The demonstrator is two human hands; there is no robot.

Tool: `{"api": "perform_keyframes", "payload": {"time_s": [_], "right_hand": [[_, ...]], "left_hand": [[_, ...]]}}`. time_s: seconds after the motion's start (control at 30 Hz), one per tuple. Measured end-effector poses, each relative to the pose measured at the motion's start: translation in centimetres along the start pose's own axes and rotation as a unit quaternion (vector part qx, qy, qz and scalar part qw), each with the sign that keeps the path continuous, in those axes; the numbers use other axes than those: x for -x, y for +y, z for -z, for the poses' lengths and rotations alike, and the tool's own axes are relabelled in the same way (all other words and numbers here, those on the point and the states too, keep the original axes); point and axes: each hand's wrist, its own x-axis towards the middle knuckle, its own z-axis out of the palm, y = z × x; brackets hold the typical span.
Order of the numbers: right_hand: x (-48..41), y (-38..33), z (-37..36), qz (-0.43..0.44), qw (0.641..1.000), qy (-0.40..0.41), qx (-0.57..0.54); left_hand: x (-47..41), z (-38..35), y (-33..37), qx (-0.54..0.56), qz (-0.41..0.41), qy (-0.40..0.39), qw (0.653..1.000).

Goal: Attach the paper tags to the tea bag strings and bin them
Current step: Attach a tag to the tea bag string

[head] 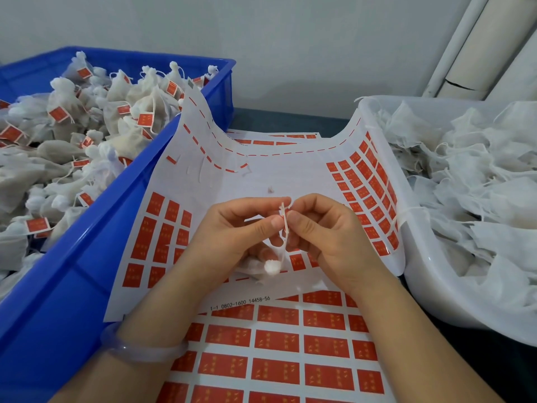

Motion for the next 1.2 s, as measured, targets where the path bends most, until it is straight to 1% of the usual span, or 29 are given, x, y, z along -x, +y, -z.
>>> {"api": "perform_keyframes", "payload": {"time_s": [0.4, 0.53, 0.67, 0.73, 0.83, 0.93, 1.03, 1.2], "right_hand": [[-0.17, 0.18, -0.06, -0.004, 1.0, -0.006, -0.009], [-0.05, 0.22, -0.02, 0.002, 1.0, -0.001, 0.009], [-0.11, 0.11, 0.14, 0.001, 1.0, 0.009, 0.019], [-0.05, -0.05, 0.09, 0.016, 0.999, 0.018, 0.04], [0.11, -0.19, -0.22, 0.041, 0.997, 0.027, 0.067], [0.04, 0.1, -0.26, 0.054, 0.993, 0.044, 0.097], [-0.01, 0.22, -0.13, 0.054, 0.992, 0.056, 0.102], [0.0, 0.34, -0.18, 0.062, 0.99, 0.054, 0.112]], "left_hand": [[-0.08, 0.13, -0.09, 0.012, -0.002, -0.006, 1.0], [-0.1, -0.02, 0.09, 0.006, -0.021, 0.0, 1.0], [-0.26, -0.32, 0.11, 0.009, -0.049, 0.035, 0.998], [-0.44, -0.35, 0.0, 0.018, -0.055, 0.069, 0.996], [-0.57, -0.29, -0.04, -0.008, -0.056, 0.106, 0.993], [-0.54, -0.34, 0.01, -0.019, -0.062, 0.108, 0.992], [-0.51, -0.42, 0.04, -0.008, -0.062, 0.106, 0.992], [-0.45, -0.5, 0.14, 0.017, -0.053, 0.097, 0.994]]}}
